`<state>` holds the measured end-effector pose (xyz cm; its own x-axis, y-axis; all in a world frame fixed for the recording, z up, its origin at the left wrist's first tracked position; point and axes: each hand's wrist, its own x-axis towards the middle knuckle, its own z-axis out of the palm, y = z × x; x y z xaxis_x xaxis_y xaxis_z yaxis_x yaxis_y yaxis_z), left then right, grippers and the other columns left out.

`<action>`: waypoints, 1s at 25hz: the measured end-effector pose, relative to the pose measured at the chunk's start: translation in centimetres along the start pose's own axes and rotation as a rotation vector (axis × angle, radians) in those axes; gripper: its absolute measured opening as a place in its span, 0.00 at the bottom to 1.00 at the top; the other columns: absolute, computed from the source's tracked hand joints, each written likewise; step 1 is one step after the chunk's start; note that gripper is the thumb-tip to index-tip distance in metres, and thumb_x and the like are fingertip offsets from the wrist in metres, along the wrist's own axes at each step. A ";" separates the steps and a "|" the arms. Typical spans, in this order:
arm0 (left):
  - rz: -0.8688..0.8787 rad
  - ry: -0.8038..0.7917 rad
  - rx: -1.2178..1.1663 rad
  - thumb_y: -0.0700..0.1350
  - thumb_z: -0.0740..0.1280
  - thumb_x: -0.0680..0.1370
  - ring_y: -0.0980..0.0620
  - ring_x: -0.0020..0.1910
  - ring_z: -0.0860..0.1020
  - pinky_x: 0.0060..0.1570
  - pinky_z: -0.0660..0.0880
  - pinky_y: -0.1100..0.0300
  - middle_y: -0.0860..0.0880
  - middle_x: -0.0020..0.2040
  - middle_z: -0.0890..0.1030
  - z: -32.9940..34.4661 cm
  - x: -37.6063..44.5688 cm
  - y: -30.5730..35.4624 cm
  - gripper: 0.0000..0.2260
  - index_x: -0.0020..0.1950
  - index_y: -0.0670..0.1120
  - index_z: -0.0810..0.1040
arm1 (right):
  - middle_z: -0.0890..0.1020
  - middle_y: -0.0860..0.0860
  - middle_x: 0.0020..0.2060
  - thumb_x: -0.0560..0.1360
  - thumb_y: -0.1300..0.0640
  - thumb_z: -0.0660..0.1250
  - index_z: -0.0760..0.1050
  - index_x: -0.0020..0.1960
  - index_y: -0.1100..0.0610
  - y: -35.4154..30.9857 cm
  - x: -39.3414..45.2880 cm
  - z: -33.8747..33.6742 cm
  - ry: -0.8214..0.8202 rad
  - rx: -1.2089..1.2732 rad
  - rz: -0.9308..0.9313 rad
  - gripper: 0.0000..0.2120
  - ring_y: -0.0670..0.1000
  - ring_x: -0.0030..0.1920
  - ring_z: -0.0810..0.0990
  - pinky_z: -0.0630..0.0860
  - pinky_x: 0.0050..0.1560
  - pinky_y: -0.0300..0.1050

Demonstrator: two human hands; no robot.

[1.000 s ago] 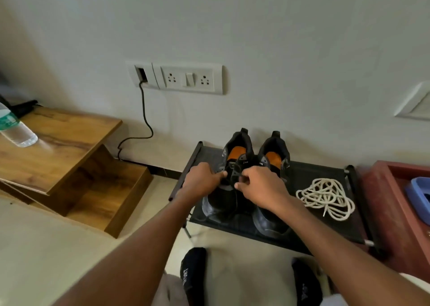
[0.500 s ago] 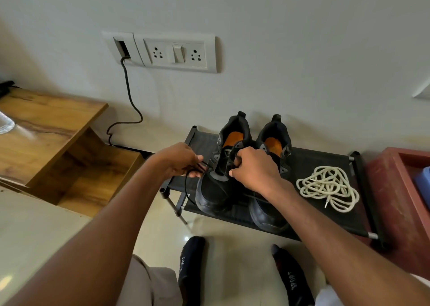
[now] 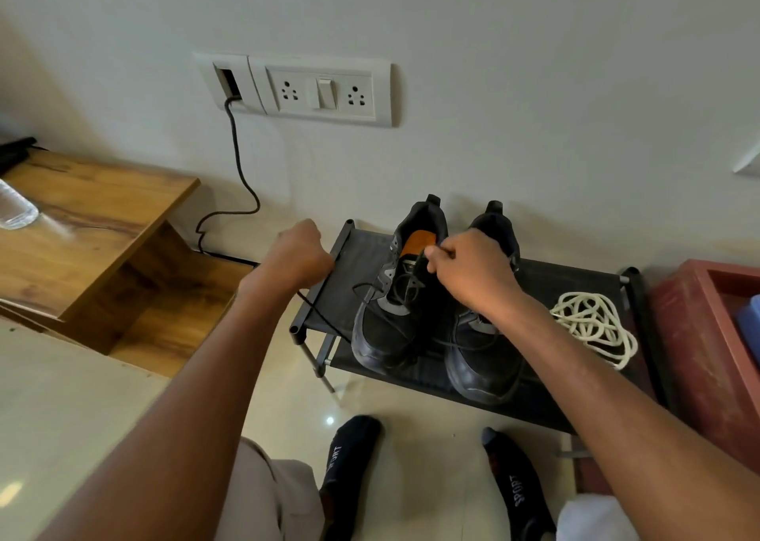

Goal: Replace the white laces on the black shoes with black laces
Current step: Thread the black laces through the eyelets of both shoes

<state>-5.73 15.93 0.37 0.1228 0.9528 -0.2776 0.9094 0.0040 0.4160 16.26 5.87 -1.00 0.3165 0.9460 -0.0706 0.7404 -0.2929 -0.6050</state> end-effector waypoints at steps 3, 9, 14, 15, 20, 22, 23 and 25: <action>-0.027 -0.013 0.137 0.35 0.73 0.76 0.45 0.47 0.83 0.47 0.81 0.50 0.42 0.48 0.83 -1.5 -1.1 -1.1 0.05 0.48 0.39 0.79 | 0.83 0.50 0.34 0.84 0.47 0.66 0.84 0.41 0.52 -1.2 -0.9 -1.6 0.073 0.127 -0.036 0.17 0.50 0.35 0.82 0.82 0.44 0.52; 0.165 0.146 -0.616 0.44 0.60 0.87 0.55 0.30 0.82 0.31 0.75 0.67 0.43 0.37 0.85 -7.9 -8.8 3.2 0.12 0.54 0.40 0.82 | 0.85 0.53 0.35 0.82 0.55 0.71 0.69 0.70 0.51 -4.0 -4.7 -5.5 0.175 0.293 -0.034 0.19 0.49 0.26 0.81 0.78 0.29 0.43; 0.233 0.319 -0.669 0.47 0.61 0.86 0.54 0.30 0.73 0.33 0.74 0.60 0.54 0.39 0.78 -9.6 -11.5 4.5 0.14 0.48 0.46 0.83 | 0.85 0.51 0.34 0.83 0.57 0.67 0.83 0.57 0.47 -5.2 -7.6 -6.7 0.184 0.411 -0.124 0.08 0.40 0.26 0.78 0.73 0.32 0.35; 0.218 0.288 -0.583 0.48 0.63 0.85 0.53 0.31 0.72 0.37 0.75 0.58 0.53 0.42 0.80 -7.9 -10.7 4.1 0.14 0.47 0.45 0.84 | 0.86 0.49 0.35 0.83 0.57 0.67 0.84 0.54 0.47 -4.6 -7.9 -5.5 0.100 0.339 -0.099 0.08 0.37 0.30 0.80 0.73 0.36 0.35; -0.004 -0.220 -0.028 0.53 0.64 0.85 0.49 0.35 0.74 0.37 0.73 0.58 0.46 0.36 0.75 3.8 -6.5 0.8 0.18 0.46 0.38 0.76 | 0.88 0.46 0.51 0.81 0.57 0.69 0.86 0.57 0.48 -1.5 -6.0 0.1 -0.178 0.083 -0.014 0.10 0.45 0.43 0.82 0.80 0.51 0.47; -0.013 -0.303 0.050 0.54 0.63 0.85 0.50 0.33 0.74 0.35 0.73 0.58 0.45 0.37 0.76 5.4 -5.9 0.5 0.19 0.43 0.41 0.74 | 0.86 0.49 0.58 0.80 0.54 0.69 0.83 0.63 0.46 -1.4 -5.2 1.2 -0.182 -0.056 -0.022 0.13 0.52 0.52 0.84 0.82 0.56 0.52; -0.007 -0.320 0.043 0.54 0.64 0.85 0.51 0.32 0.74 0.36 0.74 0.58 0.45 0.36 0.76 5.6 -5.6 0.6 0.19 0.43 0.41 0.74 | 0.85 0.51 0.60 0.80 0.53 0.69 0.81 0.66 0.45 -1.4 -5.1 1.8 -0.199 -0.124 -0.021 0.15 0.55 0.56 0.83 0.82 0.58 0.55; -0.009 -0.363 0.038 0.53 0.65 0.85 0.51 0.30 0.72 0.35 0.73 0.58 0.46 0.35 0.75 5.7 -5.1 1.0 0.18 0.43 0.41 0.74 | 0.84 0.53 0.59 0.80 0.55 0.69 0.80 0.68 0.47 -1.2 -5.0 2.5 -0.238 -0.197 -0.019 0.17 0.56 0.54 0.84 0.83 0.56 0.55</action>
<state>-3.13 9.35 -2.72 0.2416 0.7828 -0.5734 0.9245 -0.0061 0.3812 12.30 1.85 -1.88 0.1708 0.9509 -0.2582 0.8532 -0.2738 -0.4440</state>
